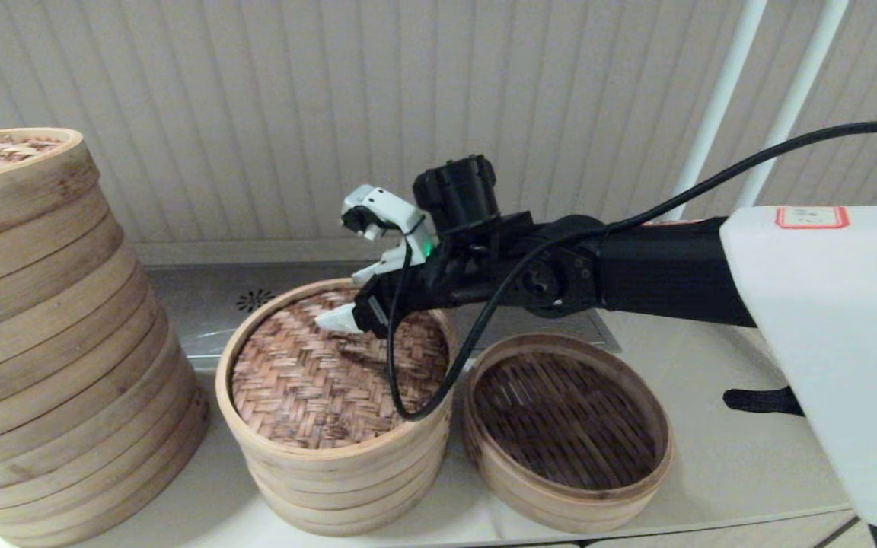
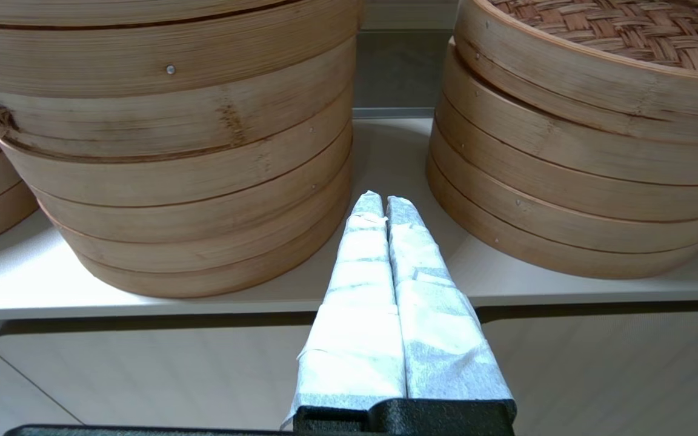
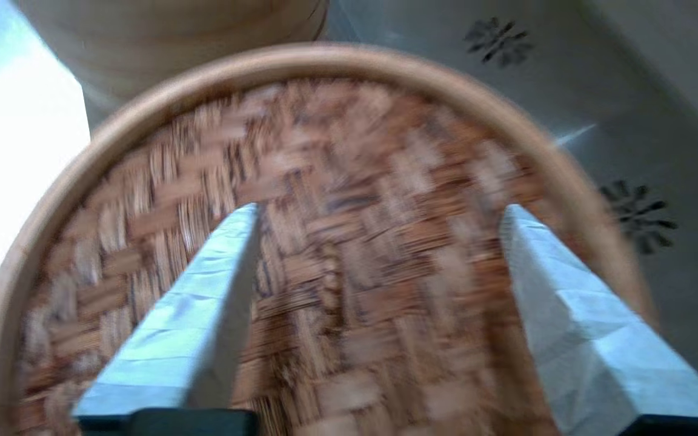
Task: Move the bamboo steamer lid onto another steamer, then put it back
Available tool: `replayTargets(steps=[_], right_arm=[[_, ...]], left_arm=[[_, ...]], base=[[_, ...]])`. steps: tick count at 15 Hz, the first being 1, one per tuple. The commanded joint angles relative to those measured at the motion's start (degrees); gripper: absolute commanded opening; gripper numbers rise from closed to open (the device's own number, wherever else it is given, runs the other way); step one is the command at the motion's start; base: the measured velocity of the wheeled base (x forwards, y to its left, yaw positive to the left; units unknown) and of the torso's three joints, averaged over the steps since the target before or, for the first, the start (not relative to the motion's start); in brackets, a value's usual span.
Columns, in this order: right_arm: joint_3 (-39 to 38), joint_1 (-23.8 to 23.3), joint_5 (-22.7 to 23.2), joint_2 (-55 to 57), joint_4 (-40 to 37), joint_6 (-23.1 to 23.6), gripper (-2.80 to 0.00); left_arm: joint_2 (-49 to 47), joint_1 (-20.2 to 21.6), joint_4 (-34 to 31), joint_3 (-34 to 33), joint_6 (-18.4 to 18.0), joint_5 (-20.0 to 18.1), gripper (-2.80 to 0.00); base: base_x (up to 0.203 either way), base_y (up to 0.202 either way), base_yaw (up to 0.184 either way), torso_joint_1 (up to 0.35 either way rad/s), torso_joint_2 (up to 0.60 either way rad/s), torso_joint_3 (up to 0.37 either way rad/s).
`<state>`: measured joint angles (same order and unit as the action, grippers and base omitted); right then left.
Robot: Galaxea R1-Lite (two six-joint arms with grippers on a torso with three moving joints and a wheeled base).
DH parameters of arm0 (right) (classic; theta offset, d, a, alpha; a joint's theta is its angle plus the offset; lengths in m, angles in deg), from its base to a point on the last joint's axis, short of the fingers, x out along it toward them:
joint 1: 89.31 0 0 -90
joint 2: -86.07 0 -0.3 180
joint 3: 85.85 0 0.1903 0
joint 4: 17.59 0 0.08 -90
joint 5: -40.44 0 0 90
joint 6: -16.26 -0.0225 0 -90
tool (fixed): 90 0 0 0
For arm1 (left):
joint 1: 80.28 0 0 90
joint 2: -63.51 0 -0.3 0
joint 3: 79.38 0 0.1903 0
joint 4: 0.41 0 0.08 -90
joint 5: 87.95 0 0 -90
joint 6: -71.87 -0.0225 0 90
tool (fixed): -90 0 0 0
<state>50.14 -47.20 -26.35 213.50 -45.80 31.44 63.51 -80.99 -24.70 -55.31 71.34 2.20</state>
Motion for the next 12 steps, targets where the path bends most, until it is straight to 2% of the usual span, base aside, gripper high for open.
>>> replayTargets(steps=[1,6,9,10,12], right_arm=[[0.0,-0.7,0.2,-3.1,0.0,-1.0,0.0],[-0.7,-4.6,0.1,-9.1,-0.6,-5.5,0.0],[-3.9,-9.0,0.1,-14.1,-3.2,-8.0,0.0],[-5.2,-10.0,0.1,-15.8,-4.8,-8.7,-2.8],[-10.7,-12.4,0.1,-19.2,-6.2,-10.2,-2.8]], left_arm=[[-0.1,0.0,0.0,0.0,0.0,0.0,-2.8],[-0.1,0.0,0.0,0.0,0.0,0.0,-2.8],[-0.1,0.0,0.0,0.0,0.0,0.0,-2.8],[-0.1,0.0,0.0,0.0,0.0,0.0,-2.8],[-0.1,0.0,0.0,0.0,0.0,0.0,-2.8]], base=[[0.0,0.0,0.0,0.0,0.0,0.0],[0.0,0.0,0.0,0.0,0.0,0.0],[0.0,0.0,0.0,0.0,0.0,0.0],[0.0,0.0,0.0,0.0,0.0,0.0],[0.0,0.0,0.0,0.0,0.0,0.0]])
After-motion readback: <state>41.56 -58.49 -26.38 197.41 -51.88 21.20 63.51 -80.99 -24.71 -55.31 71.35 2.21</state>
